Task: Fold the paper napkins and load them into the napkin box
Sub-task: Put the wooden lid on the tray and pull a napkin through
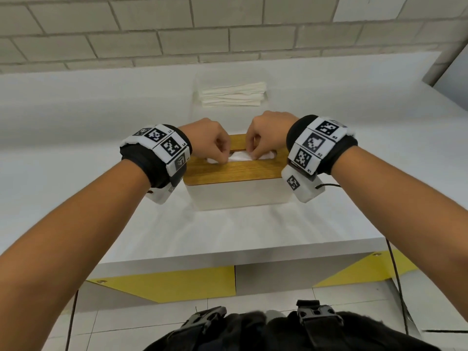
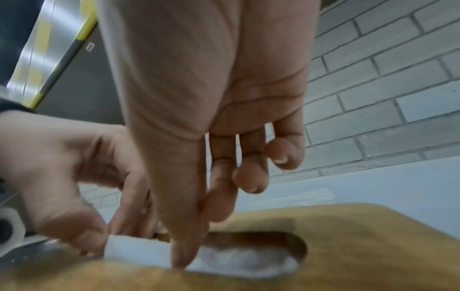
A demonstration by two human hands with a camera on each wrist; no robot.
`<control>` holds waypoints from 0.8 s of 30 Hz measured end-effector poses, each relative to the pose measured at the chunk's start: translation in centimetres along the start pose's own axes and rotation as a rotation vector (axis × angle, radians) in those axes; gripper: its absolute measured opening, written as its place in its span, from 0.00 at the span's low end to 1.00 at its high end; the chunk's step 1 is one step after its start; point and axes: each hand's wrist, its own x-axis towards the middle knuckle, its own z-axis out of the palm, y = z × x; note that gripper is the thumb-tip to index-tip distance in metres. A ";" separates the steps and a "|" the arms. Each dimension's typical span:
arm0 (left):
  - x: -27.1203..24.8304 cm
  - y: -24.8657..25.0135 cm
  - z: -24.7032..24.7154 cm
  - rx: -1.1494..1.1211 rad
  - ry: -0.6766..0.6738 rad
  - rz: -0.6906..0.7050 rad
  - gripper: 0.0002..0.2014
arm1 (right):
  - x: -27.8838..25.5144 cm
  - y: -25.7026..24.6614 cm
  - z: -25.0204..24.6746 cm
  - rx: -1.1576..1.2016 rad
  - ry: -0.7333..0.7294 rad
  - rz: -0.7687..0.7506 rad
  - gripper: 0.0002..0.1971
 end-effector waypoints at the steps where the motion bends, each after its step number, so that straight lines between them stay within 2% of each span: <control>1: -0.2 0.0 0.0 -0.011 -0.007 -0.004 0.02 | 0.0 0.1 -0.2 0.033 -0.008 -0.014 0.09; 6: -1.2 -0.1 0.1 -0.079 0.028 0.023 0.02 | -0.1 0.7 -0.2 0.149 -0.071 -0.045 0.15; 14: -1.5 -0.1 0.9 -0.136 0.034 0.048 0.01 | 0.3 0.3 0.6 0.148 -0.105 -0.125 0.13; 17: -1.4 0.0 0.6 -0.192 -0.004 0.010 0.02 | 0.3 0.2 0.5 0.147 -0.112 -0.122 0.11; 19: -1.1 -0.1 0.4 -0.215 -0.038 -0.044 0.07 | 0.1 0.3 0.3 0.157 -0.071 -0.138 0.09; 22: -0.7 -0.2 0.2 -0.156 -0.061 -0.113 0.09 | -0.2 0.4 0.2 0.189 -0.018 -0.121 0.04; 24: -0.5 0.0 0.0 -0.101 -0.082 -0.110 0.11 | -0.3 0.5 0.3 0.220 -0.014 -0.108 0.03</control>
